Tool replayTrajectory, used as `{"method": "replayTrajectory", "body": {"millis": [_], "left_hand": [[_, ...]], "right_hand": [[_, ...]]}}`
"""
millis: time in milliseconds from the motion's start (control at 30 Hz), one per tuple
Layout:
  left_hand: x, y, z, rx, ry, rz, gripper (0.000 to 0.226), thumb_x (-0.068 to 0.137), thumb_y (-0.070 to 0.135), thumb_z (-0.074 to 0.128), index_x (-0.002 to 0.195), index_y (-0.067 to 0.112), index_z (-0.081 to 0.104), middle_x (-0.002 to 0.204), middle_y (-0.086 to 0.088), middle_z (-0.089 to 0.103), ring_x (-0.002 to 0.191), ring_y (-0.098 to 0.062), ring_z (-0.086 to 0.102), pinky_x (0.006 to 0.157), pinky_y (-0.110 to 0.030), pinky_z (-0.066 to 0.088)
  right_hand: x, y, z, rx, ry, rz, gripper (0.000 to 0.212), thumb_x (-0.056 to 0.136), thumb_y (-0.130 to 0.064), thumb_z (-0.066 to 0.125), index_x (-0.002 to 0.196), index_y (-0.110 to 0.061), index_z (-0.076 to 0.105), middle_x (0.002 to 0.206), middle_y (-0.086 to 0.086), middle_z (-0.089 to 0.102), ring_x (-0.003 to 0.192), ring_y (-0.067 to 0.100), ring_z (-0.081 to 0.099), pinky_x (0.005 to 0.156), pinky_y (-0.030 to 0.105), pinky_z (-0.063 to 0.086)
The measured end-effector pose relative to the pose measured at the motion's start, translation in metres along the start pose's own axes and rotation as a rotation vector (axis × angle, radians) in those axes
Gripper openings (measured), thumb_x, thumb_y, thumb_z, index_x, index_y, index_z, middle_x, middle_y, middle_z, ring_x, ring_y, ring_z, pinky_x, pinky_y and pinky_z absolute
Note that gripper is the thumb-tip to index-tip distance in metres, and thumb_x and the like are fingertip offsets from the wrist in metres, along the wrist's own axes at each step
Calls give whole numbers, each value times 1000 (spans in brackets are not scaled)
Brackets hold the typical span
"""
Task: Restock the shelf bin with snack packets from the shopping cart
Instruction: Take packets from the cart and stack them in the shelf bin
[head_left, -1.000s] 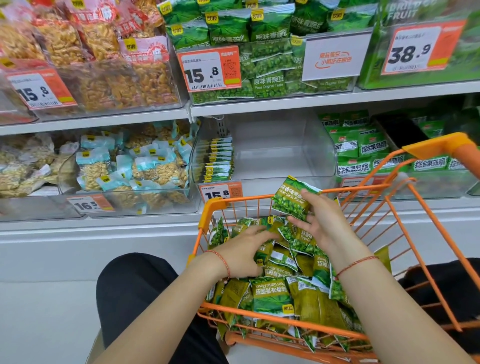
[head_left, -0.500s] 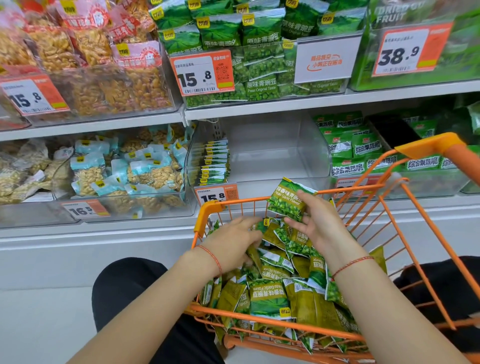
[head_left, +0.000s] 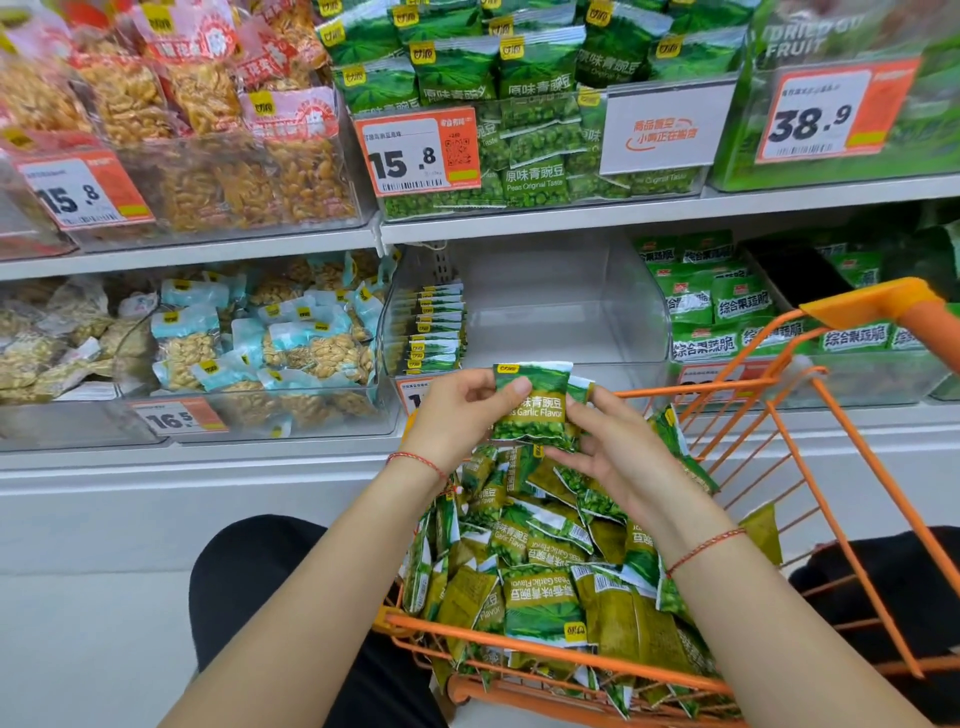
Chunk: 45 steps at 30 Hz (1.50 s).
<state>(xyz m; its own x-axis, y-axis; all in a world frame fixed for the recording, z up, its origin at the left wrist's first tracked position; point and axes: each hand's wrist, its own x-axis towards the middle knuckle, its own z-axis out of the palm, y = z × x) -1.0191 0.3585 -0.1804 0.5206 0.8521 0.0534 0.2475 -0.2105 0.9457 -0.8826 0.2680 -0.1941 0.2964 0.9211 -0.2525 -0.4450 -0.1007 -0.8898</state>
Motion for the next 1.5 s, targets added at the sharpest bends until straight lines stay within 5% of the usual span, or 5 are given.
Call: {"method": "replayTrajectory", "body": {"millis": [467,967,1100,1300,1500], "left_hand": [[1,-3,6,149,125,34,40,81,41,69,115,20,62,99,7,62,87,-7,59,84,-24,49],[-4,-7,11,193,149,24,33,82,44,67,103,19,66,83,15,62,81,0,59,75,-17,48],[-8,-2,11,148,110,1,44,86,46,61,120,19,60,112,7,62,100,-7,58,86,-21,45],[-7,-1,11,213,-16,23,29,100,42,34,76,30,45,70,14,47,72,-6,47,58,-15,32],[29,1,-9,243,9,11,43,99,46,31,80,16,56,74,-1,54,76,-19,52,68,-29,37]], "right_hand": [[-2,2,2,-60,-75,-164,25,83,-5,67,101,-21,60,91,-3,67,89,11,69,75,31,57],[-5,2,4,-216,9,-212,27,82,-12,72,83,-31,53,66,-22,60,69,-9,63,81,33,51],[-3,2,4,-255,-21,-189,32,81,-19,73,108,-29,60,100,-11,69,98,8,66,89,48,53],[11,-1,9,-297,-64,-144,32,82,-20,71,111,-25,60,109,-11,69,100,1,63,64,11,46],[57,-27,26,-417,-66,-173,29,79,-7,72,106,-15,64,98,-1,73,88,7,68,69,12,49]]}}
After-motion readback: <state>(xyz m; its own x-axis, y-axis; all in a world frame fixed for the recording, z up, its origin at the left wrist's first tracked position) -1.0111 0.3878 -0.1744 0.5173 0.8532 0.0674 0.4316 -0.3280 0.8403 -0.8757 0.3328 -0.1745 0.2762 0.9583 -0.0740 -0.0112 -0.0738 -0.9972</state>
